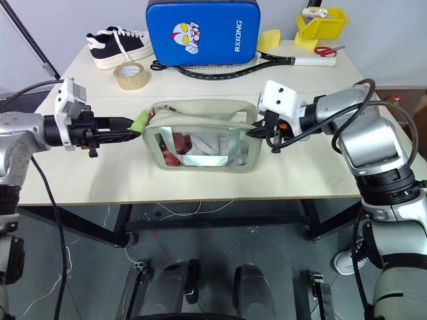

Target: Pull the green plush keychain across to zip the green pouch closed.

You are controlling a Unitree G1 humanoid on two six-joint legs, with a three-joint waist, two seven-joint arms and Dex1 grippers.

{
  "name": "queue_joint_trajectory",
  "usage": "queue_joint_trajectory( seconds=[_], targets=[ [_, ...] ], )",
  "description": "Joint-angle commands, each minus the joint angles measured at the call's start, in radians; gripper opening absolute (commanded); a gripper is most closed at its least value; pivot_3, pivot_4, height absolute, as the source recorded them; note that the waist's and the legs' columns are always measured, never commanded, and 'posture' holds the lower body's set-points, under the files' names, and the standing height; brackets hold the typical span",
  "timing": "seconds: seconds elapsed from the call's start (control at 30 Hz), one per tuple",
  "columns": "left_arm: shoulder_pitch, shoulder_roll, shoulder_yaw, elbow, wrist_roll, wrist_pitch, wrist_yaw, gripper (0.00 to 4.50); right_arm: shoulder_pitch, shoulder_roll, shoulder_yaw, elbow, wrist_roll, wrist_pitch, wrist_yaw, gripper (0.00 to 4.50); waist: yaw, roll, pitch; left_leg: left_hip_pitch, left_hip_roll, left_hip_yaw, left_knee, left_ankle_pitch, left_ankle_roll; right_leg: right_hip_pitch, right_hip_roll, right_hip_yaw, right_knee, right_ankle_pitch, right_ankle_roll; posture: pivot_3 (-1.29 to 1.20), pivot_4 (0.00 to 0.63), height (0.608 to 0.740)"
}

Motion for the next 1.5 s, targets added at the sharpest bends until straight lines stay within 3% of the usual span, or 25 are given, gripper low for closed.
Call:
queue_joint_trajectory(
  seconds=[0.03, 0.17, 0.3, 0.43, 0.57, 0.77, 1.0, 1.13, 1.27, 1.43, 1.47, 1.5],
  targets=[
    [-0.011, 0.022, 0.034, -0.021, -0.009, -0.006, -0.013, 0.06, -0.03, -0.001, -0.016, -0.01, 0.004, 0.002, -0.013, 0.0, 0.001, 0.0, 0.0, 0.0, 0.0, 0.0, 0.0, 0.0, 0.0, 0.0, 0.0, 0.0, 0.0, 0.0, 0.0, 0.0, 0.15, 0.74],
    [-0.07, 0.001, 0.032, -0.016, 0.001, -0.008, 0.021, 0.06, -0.03, 0.002, -0.017, -0.011, 0.007, 0.009, -0.018, 0.0, 0.001, 0.0, 0.0, 0.0, 0.0, 0.0, 0.0, 0.0, 0.0, 0.0, 0.0, 0.0, 0.0, 0.0, 0.0, 0.0, 0.15, 0.74],
    [-0.21, -0.115, 0.037, -0.058, -0.087, 0.079, 0.081, 0.06, -0.033, 0.012, -0.012, -0.01, 0.009, 0.012, -0.024, 0.0, 0.012, -0.001, 0.0, -0.002, 0.0, -0.001, 0.003, 0.0, 0.0, 0.0, 0.002, 0.0, 0.0, 0.002, 0.001, 0.0, 0.15, 0.74],
    [-0.276, -0.206, -0.02, -0.032, -0.064, 0.095, 0.103, 0.06, -0.043, 0.021, -0.005, 0.003, 0.005, 0.007, -0.029, 0.0, 0.014, -0.001, 0.0, -0.001, 0.001, 0.001, 0.003, 0.0, 0.0, 0.0, 0.002, 0.002, -0.001, 0.002, 0.002, 0.0, 0.15, 0.74],
    [-0.28, -0.23, -0.11, 0.023, 0.044, 0.043, 0.11, 1.41, -0.053, 0.026, -0.004, 0.008, 0.004, 0.013, -0.04, 0.0, 0.008, -0.001, 0.0, 0.0, 0.002, 0.003, 0.002, 0.0, 0.001, 0.0, 0.004, 0.004, 0.0, 0.003, 0.002, 0.0, 0.15, 0.74],
    [-0.273, -0.192, -0.087, 0.04, 0.095, 0.01, 0.13, 4.42, -0.047, 0.021, -0.013, -0.002, 0.01, 0.032, -0.056, 0.0, 0.001, -0.001, 0.0, -0.001, 0.002, 0.003, 0.002, 0.0, 0.001, -0.002, 0.005, 0.005, 0.0, 0.003, 0.001, 0.0, 0.15, 0.74],
    [-0.178, -0.054, -0.026, -0.005, 0.069, 0.022, 0.056, 4.48, -0.035, 0.017, -0.016, -0.009, 0.017, 0.035, -0.063, 0.0, -0.001, -0.001, 0.0, -0.001, 0.003, 0.003, 0.002, 0.0, 0.001, -0.003, 0.005, 0.005, 0.0, 0.003, 0.001, 0.0, 0.15, 0.74],
    [-0.069, -0.022, -0.022, -0.082, 0.047, 0.031, 0.02, 4.48, -0.038, 0.016, -0.015, -0.005, 0.018, 0.034, -0.065, 0.0, 0.002, -0.001, 0.0, -0.001, 0.003, 0.003, 0.002, 0.0, 0.001, -0.003, 0.004, 0.005, 0.0, 0.003, 0.001, 0.0, 0.15, 0.74],
    [-0.033, -0.059, -0.04, -0.081, 0.076, 0.0, 0.053, 3.21, -0.041, 0.015, -0.013, -0.003, 0.017, 0.034, -0.067, 0.0, 0.004, -0.001, 0.0, -0.001, 0.003, 0.003, 0.002, 0.0, 0.001, -0.003, 0.004, 0.006, 0.0, 0.004, 0.001, 0.0, 0.15, 0.74],
    [-0.029, -0.088, -0.056, -0.085, 0.097, -0.011, 0.08, 0.57, -0.047, 0.008, -0.009, -0.009, 0.017, 0.06, -0.064, 0.0, 0.001, -0.001, 0.0, -0.001, 0.003, 0.004, 0.002, -0.001, 0.001, -0.003, 0.004, 0.006, 0.0, 0.004, 0.001, 0.0, 0.15, 0.74],
    [-0.03, -0.091, -0.06, -0.081, 0.109, -0.013, 0.096, 0.03, -0.047, -0.001, -0.004, -0.014, 0.017, 0.069, -0.055, 0.37, 0.001, -0.001, 0.0, -0.001, 0.003, 0.004, 0.002, -0.001, 0.001, -0.003, 0.004, 0.006, 0.0, 0.004, 0.001, 0.0, 0.15, 0.74],
    [-0.033, -0.093, -0.063, -0.075, 0.123, -0.014, 0.114, 0.0, -0.048, -0.011, -0.002, -0.022, 0.021, 0.078, -0.044, 0.79, 0.001, -0.001, 0.0, -0.001, 0.003, 0.004, 0.002, -0.001, 0.001, -0.003, 0.004, 0.006, 0.0, 0.004, 0.001, 0.0, 0.15, 0.74]
  ],
)
